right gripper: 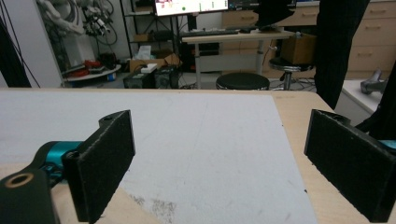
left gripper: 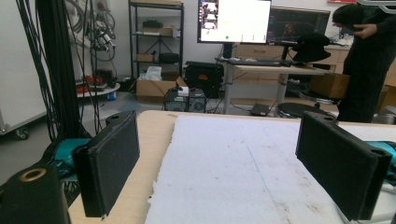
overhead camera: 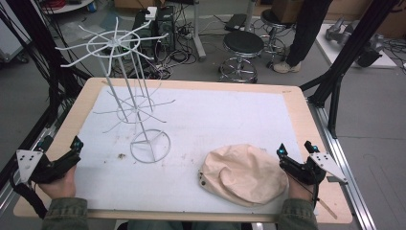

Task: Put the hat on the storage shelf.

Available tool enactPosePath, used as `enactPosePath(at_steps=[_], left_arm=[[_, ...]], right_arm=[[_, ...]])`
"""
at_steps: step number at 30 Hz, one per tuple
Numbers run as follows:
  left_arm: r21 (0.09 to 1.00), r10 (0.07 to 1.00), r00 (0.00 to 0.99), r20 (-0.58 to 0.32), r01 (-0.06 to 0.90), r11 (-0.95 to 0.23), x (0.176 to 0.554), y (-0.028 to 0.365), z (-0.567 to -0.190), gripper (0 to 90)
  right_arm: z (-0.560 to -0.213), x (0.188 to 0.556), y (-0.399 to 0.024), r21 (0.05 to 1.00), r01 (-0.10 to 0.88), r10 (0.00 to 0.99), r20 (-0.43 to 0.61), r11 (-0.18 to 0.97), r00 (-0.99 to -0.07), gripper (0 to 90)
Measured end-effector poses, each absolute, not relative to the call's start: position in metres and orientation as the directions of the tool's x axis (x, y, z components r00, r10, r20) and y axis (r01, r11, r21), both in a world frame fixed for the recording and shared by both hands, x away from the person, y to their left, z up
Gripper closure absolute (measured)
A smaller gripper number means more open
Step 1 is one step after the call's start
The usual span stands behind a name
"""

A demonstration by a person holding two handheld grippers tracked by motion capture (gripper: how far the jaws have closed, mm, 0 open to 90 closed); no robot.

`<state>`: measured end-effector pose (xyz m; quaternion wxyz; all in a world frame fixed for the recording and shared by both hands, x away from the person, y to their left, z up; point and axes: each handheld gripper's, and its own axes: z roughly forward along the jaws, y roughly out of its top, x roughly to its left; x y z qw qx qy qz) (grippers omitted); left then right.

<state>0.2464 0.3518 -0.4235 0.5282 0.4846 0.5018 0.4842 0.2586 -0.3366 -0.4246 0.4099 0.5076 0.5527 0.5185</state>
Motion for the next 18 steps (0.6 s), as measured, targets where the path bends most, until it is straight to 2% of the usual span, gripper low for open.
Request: enactPosePath(at_steps=[4,10,18], left_arm=[[0.998,0.998,0.035,-0.059,-0.025,0.06,0.247,0.351,-0.424,13.9],[0.998,0.997,0.037,-0.061,-0.026,0.062,0.247,0.351,-0.424,13.9],[0.998,0.997,0.037,-0.061,-0.026,0.062,0.247,0.351,-0.424,13.9]], right_arm=[[-0.417,0.262,-0.338,0.985,0.147,0.975,0.115,-0.087,-0.193,7.7],[-0.405,0.265,-0.318,0.992,0.124,0.964,0.039,-0.007,-0.263,7.7],[-0.398,0.266,-0.312,0.992,0.13,0.954,0.04,-0.001,-0.296,7.7]])
